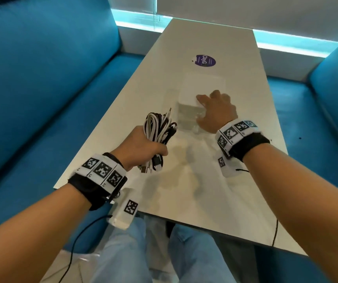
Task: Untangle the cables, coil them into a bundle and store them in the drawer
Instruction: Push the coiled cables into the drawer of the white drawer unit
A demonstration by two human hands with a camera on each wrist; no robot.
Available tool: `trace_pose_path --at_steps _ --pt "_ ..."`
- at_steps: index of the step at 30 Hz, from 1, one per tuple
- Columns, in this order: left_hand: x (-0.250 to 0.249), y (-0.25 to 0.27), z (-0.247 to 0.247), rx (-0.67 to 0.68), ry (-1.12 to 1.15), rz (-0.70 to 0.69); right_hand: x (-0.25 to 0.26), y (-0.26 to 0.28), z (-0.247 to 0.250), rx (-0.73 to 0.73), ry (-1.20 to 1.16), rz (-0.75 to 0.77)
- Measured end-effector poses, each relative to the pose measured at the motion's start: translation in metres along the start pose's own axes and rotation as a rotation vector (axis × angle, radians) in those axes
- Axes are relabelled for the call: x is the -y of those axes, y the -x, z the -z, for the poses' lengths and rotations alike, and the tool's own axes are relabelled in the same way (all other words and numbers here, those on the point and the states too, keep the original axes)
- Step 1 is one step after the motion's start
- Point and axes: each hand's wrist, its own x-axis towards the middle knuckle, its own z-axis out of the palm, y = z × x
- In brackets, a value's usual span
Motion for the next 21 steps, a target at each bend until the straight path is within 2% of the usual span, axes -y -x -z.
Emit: trace_pose_path --at_steps 6,12,14,16,18,19,20,21 --pt "-0.025 0.015 0.004 0.008 -0.182 -0.138 0.023 0.081 0.012 0.085 -0.024 0.166" --pt "-0.036 0.045 0.008 0.096 -0.585 -0.131 0.031 0.122 0.008 0.089 -0.111 0.301" --pt "-0.037 0.052 0.008 0.076 -0.629 -0.118 0.027 0.128 0.007 0.109 -0.254 0.332" --pt "-0.034 0.055 0.010 0.061 -0.631 -0.110 0.023 0.138 0.006 0.030 -0.500 0.250" --pt "-0.031 0.056 0.011 0.048 -0.619 -0.097 0.021 0.152 0.000 -0.198 -0.656 0.066" --pt "-0.029 0.057 0.011 0.040 -0.612 -0.094 0.020 0.159 -0.006 -0.255 -0.683 -0.047" --pt "-0.027 0.057 0.010 0.031 -0.605 -0.096 0.021 0.166 -0.011 -0.229 -0.690 -0.144" --pt "-0.025 0.058 0.008 0.021 -0.601 -0.100 0.023 0.170 -0.019 -0.129 -0.689 -0.214"
